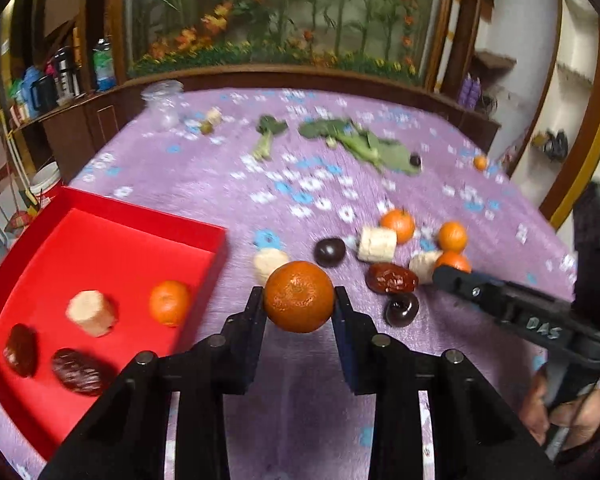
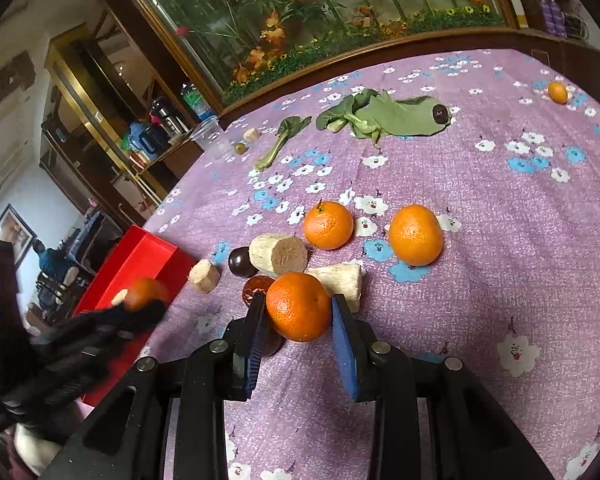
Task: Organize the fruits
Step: 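Carry both mandarins into the red tray and open both tools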
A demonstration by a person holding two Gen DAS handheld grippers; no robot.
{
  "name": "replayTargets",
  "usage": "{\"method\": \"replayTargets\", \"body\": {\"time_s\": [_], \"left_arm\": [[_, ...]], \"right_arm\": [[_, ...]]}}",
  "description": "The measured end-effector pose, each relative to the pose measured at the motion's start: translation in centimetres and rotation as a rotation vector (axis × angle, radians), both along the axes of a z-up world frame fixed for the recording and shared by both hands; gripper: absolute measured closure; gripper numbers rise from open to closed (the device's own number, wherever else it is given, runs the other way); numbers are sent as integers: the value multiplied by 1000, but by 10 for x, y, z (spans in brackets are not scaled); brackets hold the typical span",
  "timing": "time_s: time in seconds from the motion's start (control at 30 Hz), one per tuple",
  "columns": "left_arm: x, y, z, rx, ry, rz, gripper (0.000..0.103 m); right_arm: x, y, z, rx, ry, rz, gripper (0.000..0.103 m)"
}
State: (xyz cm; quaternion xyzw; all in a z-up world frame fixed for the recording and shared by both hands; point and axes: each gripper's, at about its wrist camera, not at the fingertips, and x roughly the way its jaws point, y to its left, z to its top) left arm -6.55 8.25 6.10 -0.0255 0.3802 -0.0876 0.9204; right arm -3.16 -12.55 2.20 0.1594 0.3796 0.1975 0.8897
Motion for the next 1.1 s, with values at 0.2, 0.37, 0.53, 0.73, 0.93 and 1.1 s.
{"method": "replayTargets", "body": {"time_s": [0.2, 0.37, 0.53, 0.73, 0.93, 1.1], "left_arm": [[-19, 40, 22, -41, -50, 54, 71], [-34, 96, 33, -71, -88, 160, 71], [-37, 143, 31, -58, -92, 274, 71], [-38, 191, 20, -55, -77, 381, 71], [-33, 218, 2, -83, -44, 400, 71], [-25, 220, -3, -84, -29, 393, 71]], "right_arm": [[-12, 4, 14, -39, -33, -38, 68], [-28, 29, 39, -54, -58, 18, 68], [-27, 70, 61, -43, -77, 112, 68], [-15, 144, 65, -35, -40, 263, 68], [-2, 208, 47, -105, -9, 346, 68], [20, 245, 31, -174, 15, 365, 68]]}}
